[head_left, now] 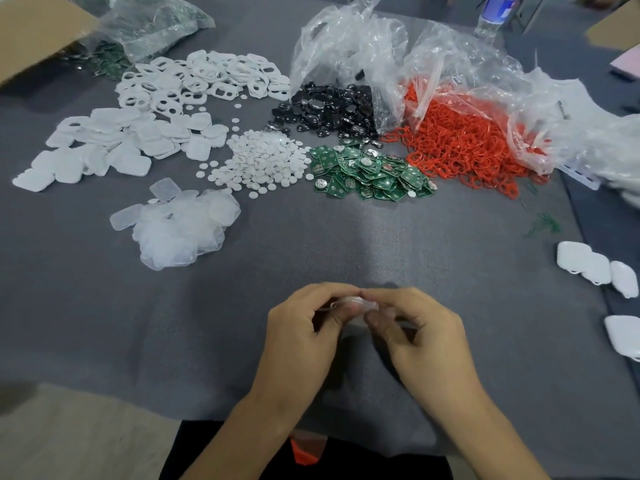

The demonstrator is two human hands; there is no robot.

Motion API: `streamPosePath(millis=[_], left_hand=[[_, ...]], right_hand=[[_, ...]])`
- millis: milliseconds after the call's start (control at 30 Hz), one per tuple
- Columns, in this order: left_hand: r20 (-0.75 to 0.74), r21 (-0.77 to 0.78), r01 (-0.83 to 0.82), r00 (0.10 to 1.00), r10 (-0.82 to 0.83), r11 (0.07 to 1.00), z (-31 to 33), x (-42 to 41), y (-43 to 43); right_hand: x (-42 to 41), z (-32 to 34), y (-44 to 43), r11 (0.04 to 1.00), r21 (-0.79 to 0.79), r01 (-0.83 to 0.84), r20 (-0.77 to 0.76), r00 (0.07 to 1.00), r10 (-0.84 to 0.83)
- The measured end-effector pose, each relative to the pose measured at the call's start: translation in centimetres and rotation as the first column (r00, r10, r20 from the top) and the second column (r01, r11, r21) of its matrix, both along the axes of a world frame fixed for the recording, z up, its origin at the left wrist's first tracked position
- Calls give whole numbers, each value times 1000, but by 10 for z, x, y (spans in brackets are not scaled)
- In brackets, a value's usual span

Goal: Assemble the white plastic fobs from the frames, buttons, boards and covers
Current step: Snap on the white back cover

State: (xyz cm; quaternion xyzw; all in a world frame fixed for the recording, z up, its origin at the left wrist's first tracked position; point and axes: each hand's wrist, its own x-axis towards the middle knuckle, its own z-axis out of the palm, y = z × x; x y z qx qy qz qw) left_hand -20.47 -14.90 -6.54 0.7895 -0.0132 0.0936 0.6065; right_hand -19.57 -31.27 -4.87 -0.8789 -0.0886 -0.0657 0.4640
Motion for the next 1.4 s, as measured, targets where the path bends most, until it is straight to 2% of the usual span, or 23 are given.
streamPosePath(millis=[67, 133, 233, 333, 400, 500, 567, 633, 833, 900, 1000, 1100, 1300, 1400], left_hand=[[-98, -122, 21, 995, -33, 992, 0, 0, 2], [-148, -177, 55, 986, -82, 983, -1, 2, 2], [-134, -263, 97, 982, -136, 960, -1, 1, 1], [-59, -270, 84, 993, -104, 959, 1, 0, -2], [-27, -217, 44, 998, -51, 975, -1, -2, -6], [-6, -81, -42, 999, 42, 996, -6, -5, -13], [17, 8, -108, 994, 108, 994, -7, -7, -17], [28, 34, -144, 989, 143, 989, -8, -7, -18], [17, -21, -163, 986, 163, 986, -7, -3, -19], [-7, -95, -145, 989, 145, 985, -8, -4, -17], [-67, -211, -79, 996, 66, 974, -8, -3, -8], [-90, -228, 35, 994, -57, 973, -7, -1, -3], [-99, -162, 54, 993, -71, 985, -11, 0, -4], [-106, -122, 55, 992, -68, 991, -13, 2, -4]], right_hand=[[-1, -1, 1, 995, 100, 4, -100, 995, 6], [-3, -2, 6, 962, 273, 10, -211, 976, 50], [-7, 2, 11, 865, 502, 7, -257, 956, 142], [-8, 7, 13, 800, 599, 31, -265, 951, 161], [-10, 6, 16, 830, 553, 69, -242, 967, 81], [-13, -2, 22, 917, 379, 126, -178, 982, -61], [-12, -6, 25, 929, 340, 145, -156, 983, -96], [-10, -8, 26, 929, 336, 157, -156, 982, -110], [-6, -10, 28, 911, 352, 215, -180, 971, -159], [-8, -10, 29, 870, 420, 257, -187, 963, -194], [-13, -10, 33, 762, 567, 313, -281, 943, -178], [-12, -11, 29, 836, 464, 292, -229, 951, -205], [-8, -9, 23, 899, 367, 240, -240, 958, -158], [-5, -11, 20, 891, 399, 216, -269, 957, -112]])
